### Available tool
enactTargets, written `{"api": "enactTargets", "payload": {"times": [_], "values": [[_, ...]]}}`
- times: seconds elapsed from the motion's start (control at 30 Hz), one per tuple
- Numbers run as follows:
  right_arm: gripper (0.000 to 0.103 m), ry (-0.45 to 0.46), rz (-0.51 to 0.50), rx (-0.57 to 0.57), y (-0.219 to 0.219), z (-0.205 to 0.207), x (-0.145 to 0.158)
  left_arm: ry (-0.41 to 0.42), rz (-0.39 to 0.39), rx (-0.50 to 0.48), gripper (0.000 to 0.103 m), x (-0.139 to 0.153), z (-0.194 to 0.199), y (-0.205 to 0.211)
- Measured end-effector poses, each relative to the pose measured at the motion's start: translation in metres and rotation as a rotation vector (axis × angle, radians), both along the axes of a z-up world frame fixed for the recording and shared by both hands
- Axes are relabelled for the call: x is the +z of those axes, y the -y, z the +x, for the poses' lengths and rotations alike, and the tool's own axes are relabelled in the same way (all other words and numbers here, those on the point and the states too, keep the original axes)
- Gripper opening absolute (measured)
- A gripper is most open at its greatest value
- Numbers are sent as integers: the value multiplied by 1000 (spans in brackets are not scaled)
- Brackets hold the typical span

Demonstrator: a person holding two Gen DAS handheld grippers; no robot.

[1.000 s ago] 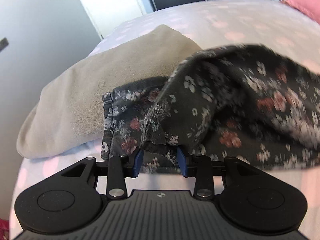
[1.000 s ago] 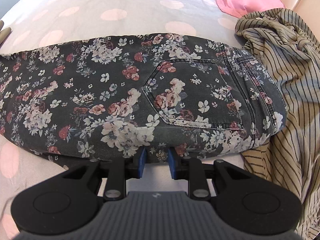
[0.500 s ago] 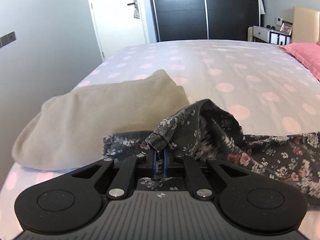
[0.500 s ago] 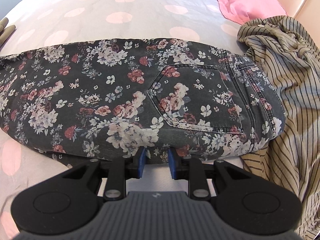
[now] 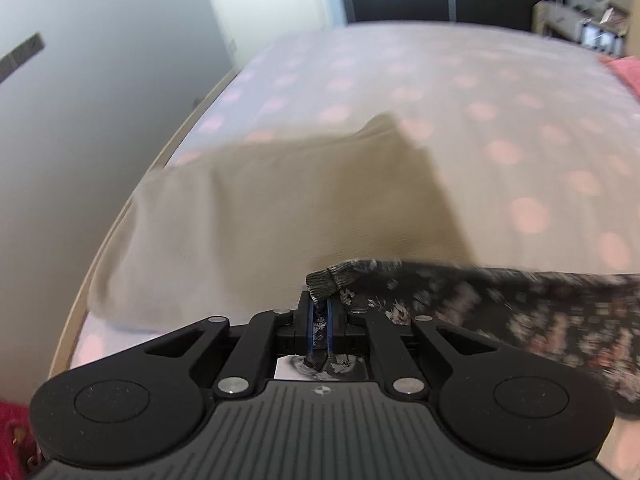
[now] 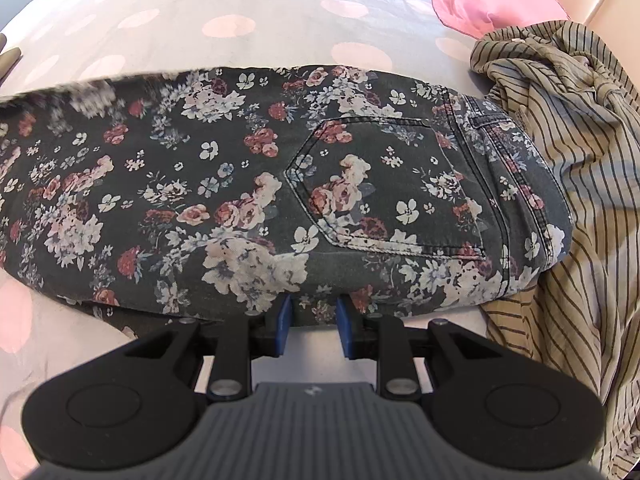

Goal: Fold clothes

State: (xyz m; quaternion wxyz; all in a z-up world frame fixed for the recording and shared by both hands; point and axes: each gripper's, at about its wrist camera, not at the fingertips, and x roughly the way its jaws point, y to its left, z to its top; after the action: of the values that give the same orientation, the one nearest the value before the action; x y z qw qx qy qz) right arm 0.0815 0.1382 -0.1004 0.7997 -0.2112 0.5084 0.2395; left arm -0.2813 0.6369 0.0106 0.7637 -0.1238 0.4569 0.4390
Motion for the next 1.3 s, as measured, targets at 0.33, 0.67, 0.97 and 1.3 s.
{"api": "enactTargets", "payload": {"times": [0.33,0.67,0.97,1.3], "values": [[28,-8,-22,6,-6,7,-11,-139,45,28,7,-71,38,-30],[28,-3,-17,12,-6,5,-7,-71,34,56,29,-66,11,-21],[29,17,76,25,1,-5,8,128,-147,172,29,-89,-38,-1],[28,83,142,165,-18,-71,17,199,-184,206,29,-104,-32,6]]}}
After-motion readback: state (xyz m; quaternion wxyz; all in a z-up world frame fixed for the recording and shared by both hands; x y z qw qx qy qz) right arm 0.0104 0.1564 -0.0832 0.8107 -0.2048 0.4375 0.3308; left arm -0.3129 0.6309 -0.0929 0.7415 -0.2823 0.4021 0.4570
